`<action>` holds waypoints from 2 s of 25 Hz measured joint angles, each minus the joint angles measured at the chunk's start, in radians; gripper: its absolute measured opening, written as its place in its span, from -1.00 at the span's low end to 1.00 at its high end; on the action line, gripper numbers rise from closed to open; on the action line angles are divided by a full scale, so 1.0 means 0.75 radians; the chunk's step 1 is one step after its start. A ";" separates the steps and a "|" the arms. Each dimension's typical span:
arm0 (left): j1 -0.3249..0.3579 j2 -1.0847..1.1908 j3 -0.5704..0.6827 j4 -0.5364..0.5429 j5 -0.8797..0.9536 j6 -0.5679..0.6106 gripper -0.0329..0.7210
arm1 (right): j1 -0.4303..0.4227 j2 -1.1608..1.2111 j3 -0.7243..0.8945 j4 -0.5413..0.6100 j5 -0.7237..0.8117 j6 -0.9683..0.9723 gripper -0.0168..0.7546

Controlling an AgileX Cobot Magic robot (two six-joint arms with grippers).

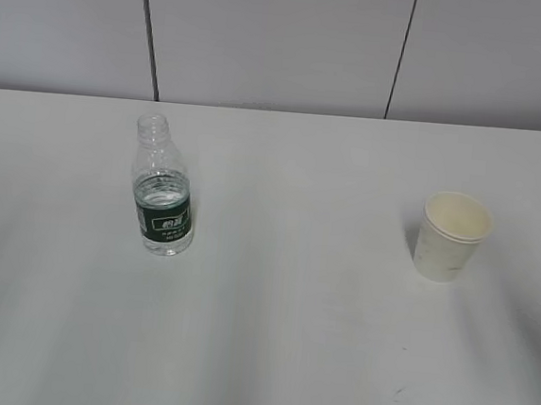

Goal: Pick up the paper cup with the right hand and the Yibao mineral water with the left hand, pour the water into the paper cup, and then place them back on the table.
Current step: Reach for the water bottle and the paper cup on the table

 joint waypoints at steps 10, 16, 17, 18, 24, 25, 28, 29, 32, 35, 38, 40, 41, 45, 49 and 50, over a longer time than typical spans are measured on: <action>-0.307 0.312 0.074 0.022 -0.302 0.000 -0.14 | 0.000 0.002 0.000 0.000 0.000 0.001 0.37; -0.328 0.586 0.074 0.035 -0.532 0.000 -0.14 | 0.000 0.002 0.000 0.000 -0.002 0.001 0.37; -0.328 0.638 0.074 0.050 -0.569 -0.003 -0.14 | 0.000 0.002 0.000 0.000 -0.001 0.001 0.37; -0.328 0.690 0.074 0.073 -0.601 -0.018 -0.14 | 0.000 0.002 0.000 0.000 -0.001 -0.002 0.37; -0.328 0.936 0.074 0.406 -0.773 -0.289 -0.14 | 0.000 0.002 0.000 -0.003 -0.001 -0.029 0.37; -0.328 0.968 0.074 0.449 -0.795 -0.326 -0.14 | 0.000 0.002 0.000 -0.003 -0.001 -0.035 0.37; -0.328 1.048 0.070 0.574 -0.877 -0.420 -0.14 | 0.000 0.002 0.000 -0.003 -0.001 -0.041 0.37; -0.328 1.070 0.070 0.604 -0.900 -0.437 -0.14 | 0.000 0.002 0.000 -0.003 -0.001 -0.043 0.37; -0.328 1.149 0.070 0.696 -0.962 -0.457 -0.14 | 0.000 0.030 0.000 -0.003 -0.001 -0.047 0.37; -0.328 1.201 0.070 0.743 -1.024 -0.457 -0.14 | 0.000 0.092 0.000 -0.003 -0.003 -0.047 0.37; -0.328 1.229 0.070 0.751 -1.043 -0.457 -0.14 | 0.000 0.175 0.001 -0.034 -0.056 -0.047 0.37; -0.328 1.237 0.070 0.751 -1.047 -0.464 -0.14 | 0.000 0.235 0.014 -0.053 -0.136 -0.047 0.37; -0.328 1.239 0.070 0.751 -1.050 -0.464 -0.14 | 0.000 0.269 0.026 -0.055 -0.183 -0.047 0.37; -0.328 1.254 0.068 0.752 -1.094 -0.464 -0.14 | 0.000 0.398 0.081 -0.055 -0.362 -0.047 0.37; -0.328 1.319 0.068 0.752 -1.183 -0.494 -0.10 | 0.000 0.506 0.143 0.006 -0.555 -0.068 0.37; -0.328 1.347 0.068 0.752 -1.210 -0.509 -0.05 | 0.000 0.526 0.156 0.027 -0.586 -0.085 0.37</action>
